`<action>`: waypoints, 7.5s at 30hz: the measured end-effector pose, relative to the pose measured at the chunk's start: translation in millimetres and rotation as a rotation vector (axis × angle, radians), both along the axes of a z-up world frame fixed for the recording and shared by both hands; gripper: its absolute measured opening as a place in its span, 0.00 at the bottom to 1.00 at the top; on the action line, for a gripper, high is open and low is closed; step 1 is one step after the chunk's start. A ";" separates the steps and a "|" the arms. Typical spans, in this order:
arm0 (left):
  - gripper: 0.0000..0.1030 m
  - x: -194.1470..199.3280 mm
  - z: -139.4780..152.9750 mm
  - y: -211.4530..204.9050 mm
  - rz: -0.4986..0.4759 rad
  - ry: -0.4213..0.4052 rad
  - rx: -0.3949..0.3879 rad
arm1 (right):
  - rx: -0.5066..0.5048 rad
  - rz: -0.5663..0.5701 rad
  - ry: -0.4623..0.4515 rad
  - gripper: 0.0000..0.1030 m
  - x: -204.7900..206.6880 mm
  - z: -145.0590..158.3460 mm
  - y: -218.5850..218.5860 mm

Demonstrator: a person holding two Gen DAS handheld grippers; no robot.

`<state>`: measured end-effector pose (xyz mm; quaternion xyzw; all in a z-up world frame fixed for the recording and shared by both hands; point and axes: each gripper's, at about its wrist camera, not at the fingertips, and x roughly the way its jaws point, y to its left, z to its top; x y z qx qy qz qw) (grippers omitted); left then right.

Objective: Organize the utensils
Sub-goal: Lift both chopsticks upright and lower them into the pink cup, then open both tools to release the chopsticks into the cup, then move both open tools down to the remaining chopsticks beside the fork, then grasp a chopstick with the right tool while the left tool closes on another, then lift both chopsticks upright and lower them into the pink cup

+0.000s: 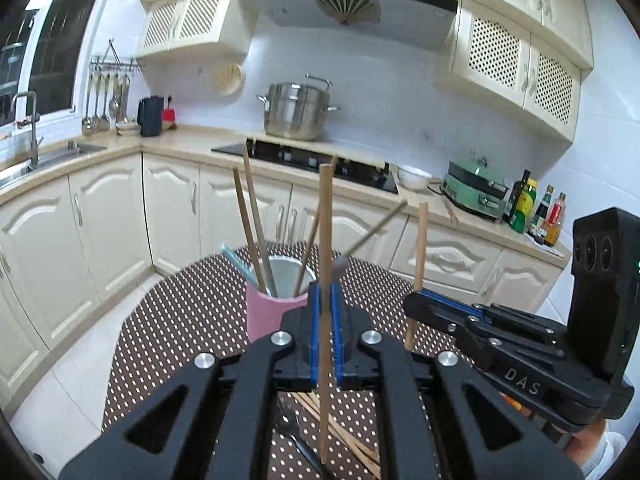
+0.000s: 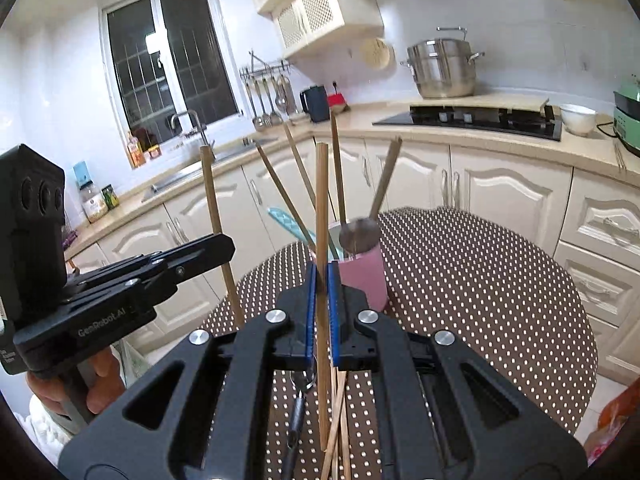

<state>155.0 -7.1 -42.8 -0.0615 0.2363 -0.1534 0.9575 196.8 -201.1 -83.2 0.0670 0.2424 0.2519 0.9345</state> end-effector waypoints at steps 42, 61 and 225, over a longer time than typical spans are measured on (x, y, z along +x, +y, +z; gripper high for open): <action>0.06 105.5 29.8 -0.6 0.221 -0.259 -0.048 | 0.190 -0.166 -0.392 0.06 111.6 44.7 -11.9; 0.22 111.5 5.0 -3.5 0.177 -0.170 -0.026 | 0.108 -0.120 -0.310 0.06 113.0 23.2 13.9; 0.06 77.7 -150.8 -73.3 0.034 0.617 0.133 | -0.241 0.025 0.467 0.07 26.0 -101.5 -25.2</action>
